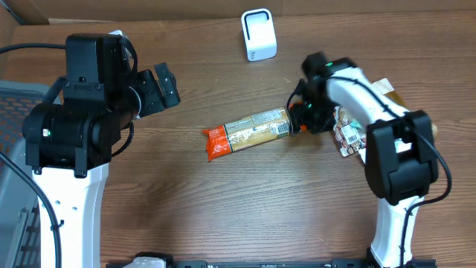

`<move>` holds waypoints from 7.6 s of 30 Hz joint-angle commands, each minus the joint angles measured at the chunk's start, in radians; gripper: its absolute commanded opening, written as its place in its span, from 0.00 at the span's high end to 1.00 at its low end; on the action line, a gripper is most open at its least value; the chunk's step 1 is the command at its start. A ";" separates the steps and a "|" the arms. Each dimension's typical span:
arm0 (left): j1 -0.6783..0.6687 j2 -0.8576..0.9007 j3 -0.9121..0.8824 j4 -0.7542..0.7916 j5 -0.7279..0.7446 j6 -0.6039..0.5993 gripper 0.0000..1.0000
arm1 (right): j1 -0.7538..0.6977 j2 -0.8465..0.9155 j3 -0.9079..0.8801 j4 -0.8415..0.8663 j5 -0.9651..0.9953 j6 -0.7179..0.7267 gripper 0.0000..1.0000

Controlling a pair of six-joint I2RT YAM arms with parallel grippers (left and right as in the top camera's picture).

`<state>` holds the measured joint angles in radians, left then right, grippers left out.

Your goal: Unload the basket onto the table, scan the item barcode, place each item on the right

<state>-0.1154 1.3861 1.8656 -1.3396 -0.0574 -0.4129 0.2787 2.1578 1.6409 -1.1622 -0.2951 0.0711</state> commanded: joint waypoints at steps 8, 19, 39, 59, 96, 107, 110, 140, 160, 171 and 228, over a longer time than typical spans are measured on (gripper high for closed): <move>0.004 0.002 0.015 0.001 -0.005 -0.006 0.00 | 0.222 -0.026 0.010 0.179 -0.032 0.732 0.38; 0.004 0.002 0.015 0.001 -0.005 -0.006 0.00 | 0.391 0.003 0.001 0.315 0.237 1.063 0.00; 0.004 0.002 0.015 0.001 -0.005 -0.006 0.00 | 0.437 0.081 0.023 0.167 0.262 0.396 0.18; 0.004 0.002 0.015 0.001 -0.005 -0.006 0.00 | 0.137 -0.183 0.127 -0.048 -0.200 -0.098 0.10; 0.004 0.002 0.015 0.001 -0.005 -0.006 0.00 | 0.172 -0.166 -0.644 0.904 -0.296 0.597 0.92; 0.004 0.002 0.015 0.001 -0.005 -0.006 0.00 | 0.153 -0.406 -0.422 0.427 -0.075 0.320 0.96; 0.004 0.002 0.015 0.001 -0.005 -0.006 0.01 | 0.215 -0.416 -0.265 0.117 0.274 0.291 0.96; 0.004 0.002 0.015 0.001 -0.005 -0.006 0.00 | 0.520 -0.203 -0.071 -0.060 0.459 0.156 0.17; 0.004 0.002 0.015 0.001 -0.005 -0.006 0.00 | 0.456 -0.203 -0.267 0.018 0.473 0.137 0.09; 0.004 0.002 0.015 0.001 -0.005 -0.006 0.00 | 0.404 -0.204 -0.339 0.098 0.399 0.127 0.64; 0.004 0.002 0.015 0.002 -0.005 -0.006 0.01 | 0.151 -0.395 -0.120 0.032 -0.290 -0.236 0.96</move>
<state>-0.1154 1.3861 1.8656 -1.3396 -0.0574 -0.4129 0.4324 1.8317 1.4662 -1.1446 -0.5415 -0.1390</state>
